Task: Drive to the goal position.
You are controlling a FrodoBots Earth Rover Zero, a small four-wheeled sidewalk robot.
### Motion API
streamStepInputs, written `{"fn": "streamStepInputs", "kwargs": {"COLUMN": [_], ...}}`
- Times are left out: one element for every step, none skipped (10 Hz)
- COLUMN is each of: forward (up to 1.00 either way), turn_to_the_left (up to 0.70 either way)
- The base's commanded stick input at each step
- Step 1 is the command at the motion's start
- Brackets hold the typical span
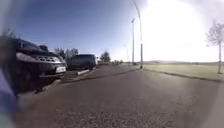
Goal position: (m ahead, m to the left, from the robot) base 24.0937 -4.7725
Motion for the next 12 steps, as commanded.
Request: {"fn": "streamStepInputs", "kwargs": {"forward": [0.7,0.7,0.7,0.7,0.7,0.7,0.7,0.7,0.7,0.7,0.7,0.7], "turn_to_the_left": [0.0,0.0,0.0,0.0,0.0,0.0,0.0,-0.01,-0.05,-0.21,-0.35,-0.35]}}
